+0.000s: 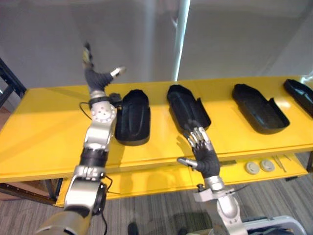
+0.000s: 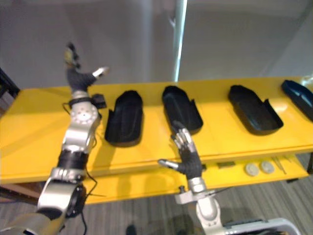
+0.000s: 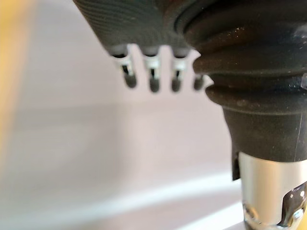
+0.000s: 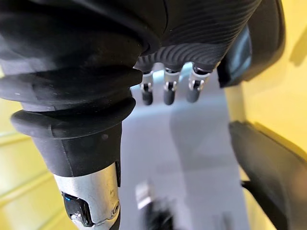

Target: Walk over and take plastic housings, then place them on the shelf

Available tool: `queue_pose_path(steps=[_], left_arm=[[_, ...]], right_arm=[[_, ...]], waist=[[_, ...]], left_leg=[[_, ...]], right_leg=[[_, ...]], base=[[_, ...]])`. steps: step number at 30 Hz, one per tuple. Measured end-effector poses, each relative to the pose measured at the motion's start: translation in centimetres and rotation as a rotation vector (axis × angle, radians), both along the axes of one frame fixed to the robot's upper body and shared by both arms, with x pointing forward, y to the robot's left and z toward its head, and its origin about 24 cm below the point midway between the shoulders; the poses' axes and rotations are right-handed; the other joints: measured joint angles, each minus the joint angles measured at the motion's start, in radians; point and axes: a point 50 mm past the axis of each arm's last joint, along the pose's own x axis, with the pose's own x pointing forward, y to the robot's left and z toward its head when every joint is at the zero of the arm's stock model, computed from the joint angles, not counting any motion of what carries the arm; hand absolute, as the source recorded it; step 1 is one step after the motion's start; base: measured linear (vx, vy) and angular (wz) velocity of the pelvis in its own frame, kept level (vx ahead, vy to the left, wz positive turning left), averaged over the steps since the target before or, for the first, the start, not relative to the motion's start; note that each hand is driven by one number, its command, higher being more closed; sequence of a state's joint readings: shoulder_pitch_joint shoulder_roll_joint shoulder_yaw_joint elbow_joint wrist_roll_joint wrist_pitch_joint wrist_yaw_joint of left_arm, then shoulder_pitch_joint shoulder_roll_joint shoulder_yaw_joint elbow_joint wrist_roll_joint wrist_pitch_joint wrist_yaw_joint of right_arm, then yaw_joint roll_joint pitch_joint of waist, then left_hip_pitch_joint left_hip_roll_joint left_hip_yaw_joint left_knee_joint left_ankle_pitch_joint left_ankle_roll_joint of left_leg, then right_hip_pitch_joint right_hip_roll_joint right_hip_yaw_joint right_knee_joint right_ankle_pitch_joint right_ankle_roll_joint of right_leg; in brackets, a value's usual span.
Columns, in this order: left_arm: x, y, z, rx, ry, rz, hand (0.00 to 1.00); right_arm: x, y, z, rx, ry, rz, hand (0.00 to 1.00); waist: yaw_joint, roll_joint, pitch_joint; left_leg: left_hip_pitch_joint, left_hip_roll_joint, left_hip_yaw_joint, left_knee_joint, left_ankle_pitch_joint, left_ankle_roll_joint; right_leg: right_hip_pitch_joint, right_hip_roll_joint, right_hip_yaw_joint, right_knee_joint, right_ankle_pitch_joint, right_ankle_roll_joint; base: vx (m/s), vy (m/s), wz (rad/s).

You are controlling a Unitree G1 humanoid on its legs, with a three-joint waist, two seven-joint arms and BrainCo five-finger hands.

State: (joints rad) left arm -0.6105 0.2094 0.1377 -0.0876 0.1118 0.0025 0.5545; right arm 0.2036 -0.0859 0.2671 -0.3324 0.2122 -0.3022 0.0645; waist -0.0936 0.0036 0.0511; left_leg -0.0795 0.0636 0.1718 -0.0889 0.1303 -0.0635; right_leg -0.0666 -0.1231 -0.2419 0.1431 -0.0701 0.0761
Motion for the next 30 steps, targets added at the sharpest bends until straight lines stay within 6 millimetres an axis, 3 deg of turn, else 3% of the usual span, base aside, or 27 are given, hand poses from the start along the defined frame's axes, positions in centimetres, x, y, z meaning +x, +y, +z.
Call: queue_pose_path(steps=[1,3,7,10,14,16,19,22,27,30], left_arm=[[-2.4,1.6,-0.9,-0.009,-0.044,0.106,0.00],[-4.7,3.5,-2.2,-0.015,-0.043,0.220,0.00],[-11.0,7.5,-5.3,-0.008,-0.002,0.511,0.00],[-15.9,10.7,-8.2,-0.010,0.122,0.770,0.00],[-20.0,12.4,-12.0,-0.053,0.318,0.937,0.00],[-21.8,13.3,-15.7,-0.111,0.506,0.989,0.00],[-22.7,14.0,-20.9,-0.228,0.736,0.968,0.00],[-24.5,13.2,-28.4,-0.433,1.044,0.892,0.00],[-27.5,10.4,-35.2,-0.730,1.314,0.743,0.00],[-27.8,9.1,-36.8,-0.768,1.407,0.617,0.00]], right_arm=[[0.0,0.0,0.0,-0.002,-0.006,-0.001,0.00],[0.0,-0.1,0.1,-0.002,-0.008,-0.006,0.00],[0.3,-0.8,-0.6,-0.015,0.015,-0.027,0.00],[0.4,-1.6,-0.7,-0.012,0.017,-0.064,0.00],[0.4,-2.3,-0.8,0.004,0.022,-0.099,0.00],[0.4,-2.4,-0.8,0.000,0.021,-0.096,0.00],[0.4,-2.4,-0.9,-0.002,0.023,-0.097,0.00],[0.5,-2.4,-1.5,-0.009,0.050,-0.092,0.00],[1.1,-1.3,-1.6,-0.022,0.044,0.017,0.00],[1.5,-0.2,-1.8,-0.038,0.041,0.146,0.00]], waist=[[0.003,0.014,-0.014],[0.007,0.026,-0.025],[0.034,0.027,-0.051],[0.054,0.016,-0.073],[0.081,0.005,-0.087],[0.084,0.004,-0.090],[0.084,0.005,-0.090],[0.082,-0.002,-0.093],[0.081,-0.011,-0.088],[0.085,-0.020,-0.089]], left_leg=[[0.011,0.004,0.001,0.000,-0.003,-0.003],[0.013,0.010,0.001,-0.001,-0.005,-0.006],[0.010,0.025,0.004,-0.001,-0.009,-0.016],[0.010,0.029,0.001,-0.001,-0.008,-0.018],[0.008,0.025,-0.002,-0.001,-0.011,-0.019],[0.008,0.021,-0.011,-0.001,-0.011,-0.018],[0.003,0.020,-0.017,-0.002,-0.011,-0.018],[-0.011,0.021,-0.026,-0.002,-0.009,-0.021],[-0.013,0.023,-0.023,-0.002,-0.012,-0.021],[-0.024,0.026,-0.024,-0.001,-0.014,-0.025]], right_leg=[[0.008,0.004,0.001,-0.003,0.000,0.000],[0.015,0.004,0.001,-0.017,-0.001,-0.001],[0.022,0.021,0.002,-0.051,-0.002,-0.002],[0.033,0.024,0.000,-0.071,0.007,-0.001],[0.044,0.022,-0.004,-0.092,0.019,0.000],[0.052,0.020,-0.010,-0.098,0.019,0.002],[0.052,0.020,-0.016,-0.101,0.021,0.005],[0.048,0.022,-0.029,-0.104,0.021,0.005],[0.044,0.022,-0.028,-0.105,0.020,0.005],[0.033,0.025,-0.027,-0.103,0.020,0.003]], base=[[0.00,0.000,0.00],[-0.03,0.002,-0.03],[-0.04,-0.008,-0.04],[0.00,-0.005,0.01],[0.04,0.012,0.04],[0.02,0.010,0.12],[0.01,0.005,0.07],[0.02,-0.006,0.09],[0.04,-0.008,-0.01],[0.03,-0.010,-0.01]])
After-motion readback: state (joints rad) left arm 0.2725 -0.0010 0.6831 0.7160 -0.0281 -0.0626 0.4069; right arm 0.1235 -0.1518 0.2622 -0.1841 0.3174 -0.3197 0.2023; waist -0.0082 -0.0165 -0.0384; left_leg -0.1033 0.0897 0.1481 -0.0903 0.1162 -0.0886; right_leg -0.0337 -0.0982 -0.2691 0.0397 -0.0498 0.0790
